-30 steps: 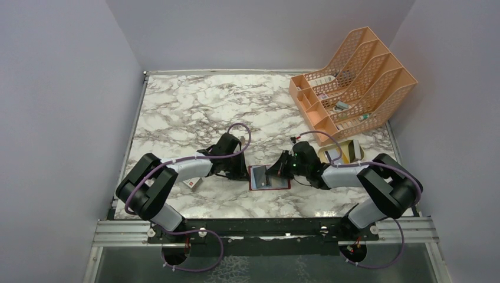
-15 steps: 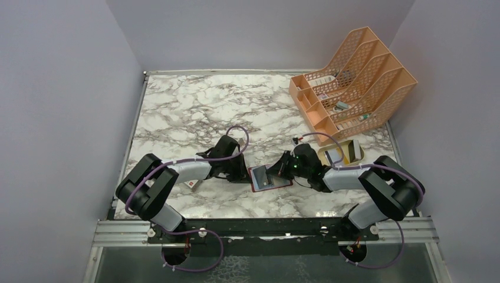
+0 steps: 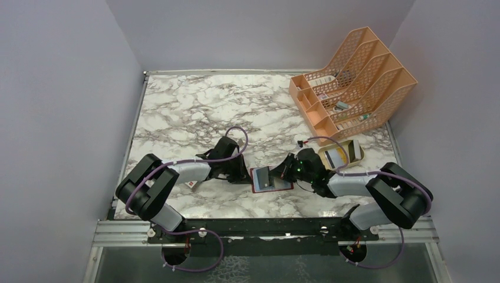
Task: Put the credit cards into the card holder
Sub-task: Insert the credit card into the card holder.
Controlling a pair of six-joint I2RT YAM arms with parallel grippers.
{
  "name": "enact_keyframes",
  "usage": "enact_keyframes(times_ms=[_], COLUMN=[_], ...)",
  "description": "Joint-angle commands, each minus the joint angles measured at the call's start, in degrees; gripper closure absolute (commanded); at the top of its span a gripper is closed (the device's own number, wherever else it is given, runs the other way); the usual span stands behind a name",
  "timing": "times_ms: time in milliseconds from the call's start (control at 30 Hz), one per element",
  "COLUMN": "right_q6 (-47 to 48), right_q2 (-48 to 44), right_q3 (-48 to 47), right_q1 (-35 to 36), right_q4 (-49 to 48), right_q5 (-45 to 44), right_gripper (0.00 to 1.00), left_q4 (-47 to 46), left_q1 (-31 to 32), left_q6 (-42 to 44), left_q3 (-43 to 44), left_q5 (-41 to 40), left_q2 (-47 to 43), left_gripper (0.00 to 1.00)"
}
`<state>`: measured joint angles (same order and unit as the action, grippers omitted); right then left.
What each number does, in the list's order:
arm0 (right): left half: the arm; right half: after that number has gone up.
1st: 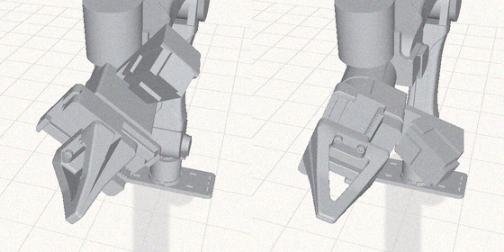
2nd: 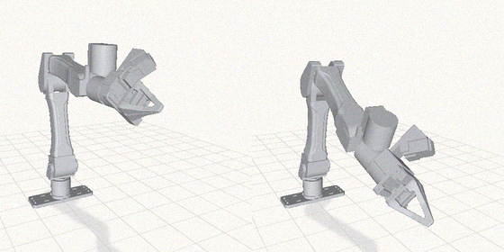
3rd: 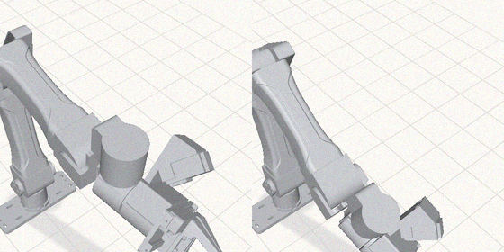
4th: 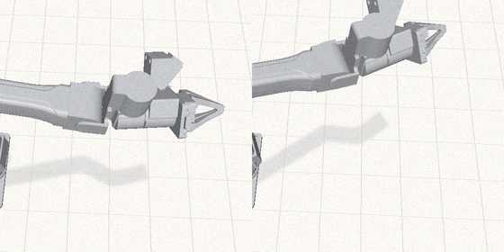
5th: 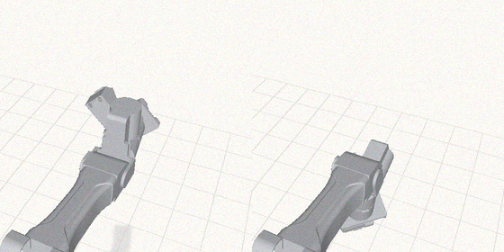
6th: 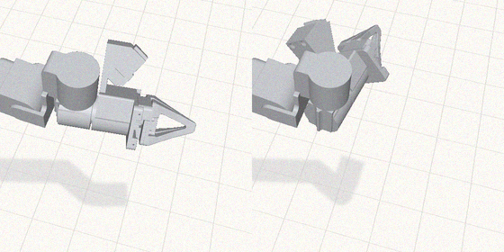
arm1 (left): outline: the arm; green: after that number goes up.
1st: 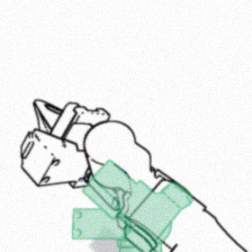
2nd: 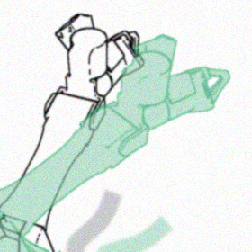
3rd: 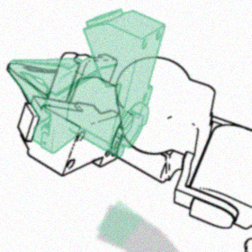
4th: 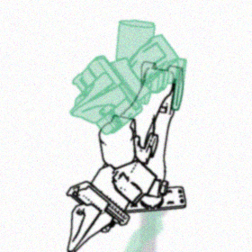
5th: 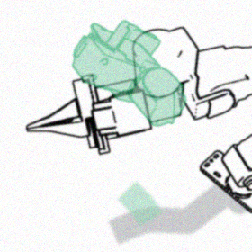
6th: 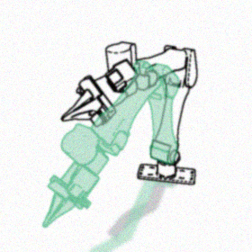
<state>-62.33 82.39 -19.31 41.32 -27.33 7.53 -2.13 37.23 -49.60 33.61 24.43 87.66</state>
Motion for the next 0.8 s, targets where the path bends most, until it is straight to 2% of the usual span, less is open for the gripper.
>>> enact_keyframes(times_ms=[0,467,600,700,767], right_q6=[-0.1,-3.0,-3.4,-2.5,-1.3], right_q2=[-2.4,-0.3,0.1,-2.0,-4.3], right_q3=[1.0,2.2,1.1,0.7,-0.3], right_q1=[0.5,1.7,2.8,2.8,2.8], right_q4=[0.0,-4.5,-2.8,0.4,4.5], right_q5=[-3.4,-4.5,-4.9,-5.5,-6.2], right_gripper=[0.99,0.99,0.98,0.87,0.75], left_q4=[-0.5,-4.4,-5.3,-5.5,-5.6], left_q1=[0.3,0.4,0.4,0.4,0.4], left_q6=[-0.1,-3.6,-4.3,-4.4,-4.4], left_q3=[-1.1,-3.1,-3.4,-3.4,-3.4], left_q5=[0.6,2.3,2.9,2.9,2.7], left_q2=[0.3,-1.4,-1.3,-1.3,-1.6], left_gripper=[0.95,0.95,0.95,0.95,0.95])
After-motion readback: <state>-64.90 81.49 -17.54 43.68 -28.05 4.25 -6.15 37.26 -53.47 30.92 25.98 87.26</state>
